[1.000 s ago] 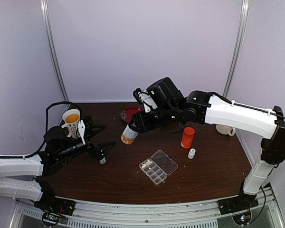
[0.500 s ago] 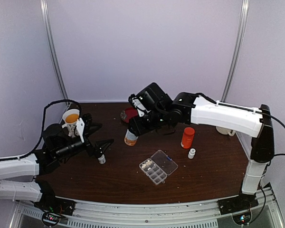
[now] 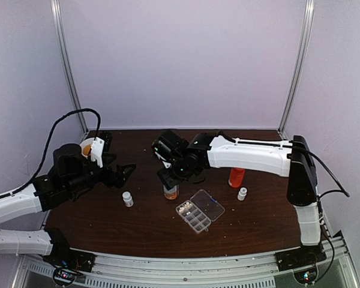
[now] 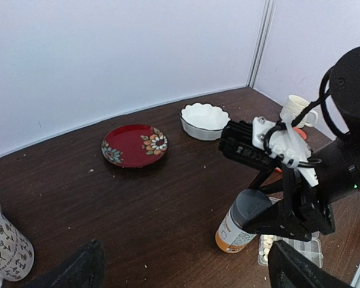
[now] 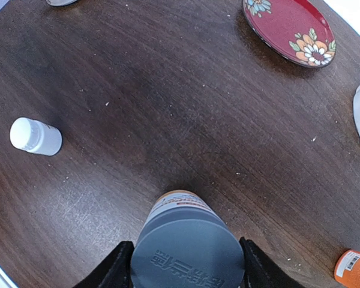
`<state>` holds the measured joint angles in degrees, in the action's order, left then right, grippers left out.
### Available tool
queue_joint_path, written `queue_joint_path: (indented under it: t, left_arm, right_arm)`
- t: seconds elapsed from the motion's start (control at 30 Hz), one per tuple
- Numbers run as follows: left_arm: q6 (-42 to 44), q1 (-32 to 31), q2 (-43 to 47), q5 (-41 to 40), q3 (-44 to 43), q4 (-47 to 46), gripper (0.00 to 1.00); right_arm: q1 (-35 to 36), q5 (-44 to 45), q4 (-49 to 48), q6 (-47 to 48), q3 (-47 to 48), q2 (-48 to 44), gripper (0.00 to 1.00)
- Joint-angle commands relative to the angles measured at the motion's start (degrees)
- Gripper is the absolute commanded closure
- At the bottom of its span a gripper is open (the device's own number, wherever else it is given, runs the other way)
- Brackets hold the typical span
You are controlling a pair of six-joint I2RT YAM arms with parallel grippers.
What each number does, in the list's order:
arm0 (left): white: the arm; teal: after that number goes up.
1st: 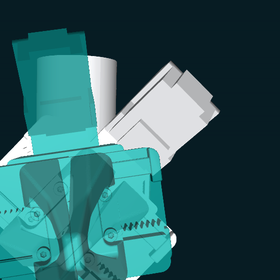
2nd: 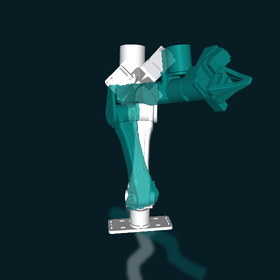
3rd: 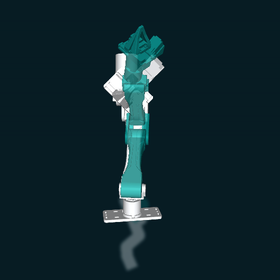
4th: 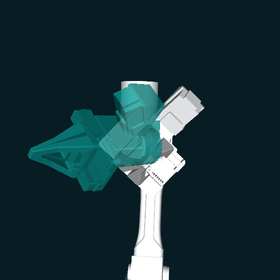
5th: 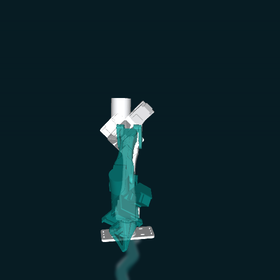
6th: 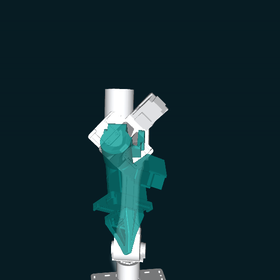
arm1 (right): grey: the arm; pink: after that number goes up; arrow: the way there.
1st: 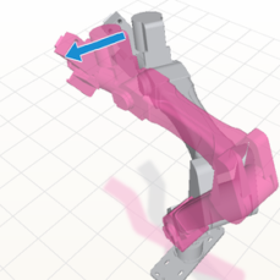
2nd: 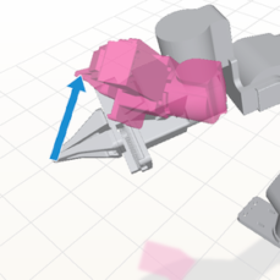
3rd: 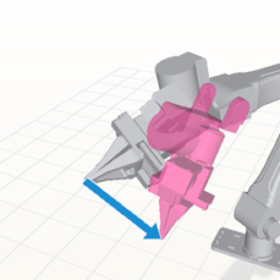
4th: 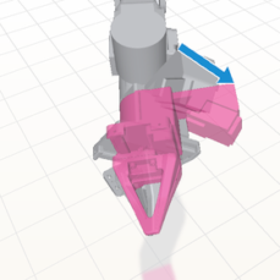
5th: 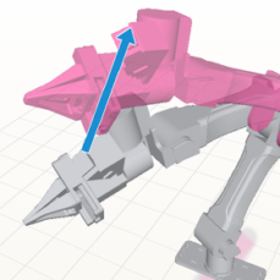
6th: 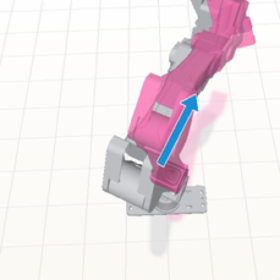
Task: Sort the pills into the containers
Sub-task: Place the pill bottle at the center of the board, then pick up the pill bottle from the center of the board.
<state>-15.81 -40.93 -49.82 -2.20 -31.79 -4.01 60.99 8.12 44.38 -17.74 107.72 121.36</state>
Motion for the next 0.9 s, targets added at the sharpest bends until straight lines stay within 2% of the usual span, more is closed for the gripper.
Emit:
queue_joint_path:
  t: [0.0,0.1,0.2,0.43,0.63,0.77,0.87]
  left_arm:
    - [-3.0,-0.1,-2.0,-0.6,-2.2,3.7,0.03]
    - [-3.7,-0.1,-3.9,0.7,-3.3,6.2,0.02]
    - [-4.6,-0.1,-5.8,0.2,-5.0,8.4,0.03]
    - [-6.1,-0.1,-11.7,4.8,-9.6,11.2,0.02]
    - [-6.2,-0.7,-20.3,9.2,-18.8,19.6,0.02]
    - [-3.7,-3.5,-25.6,8.1,-25.7,25.6,0.03]
    - [-3.4,-4.2,-31.2,8.7,-31.9,32.7,0.02]
  right_arm:
    - [0.6,2.1,-1.2,0.7,0.2,-0.4,0.30]
    - [0.6,1.1,-2.2,0.3,-1.2,-1.4,0.11]
    - [0.6,0.2,-4.3,0.3,-3.5,-4.1,0.03]
    - [0.5,2.2,-10.2,0.7,-12.3,-15.3,0.06]
    - [0.5,2.9,-16.0,0.9,-23.4,-26.2,0.07]
    - [0.5,1.9,-19.8,0.9,-28.3,-32.8,0.07]
    - [0.5,5.2,-21.9,0.3,-31.0,-36.3,0.07]
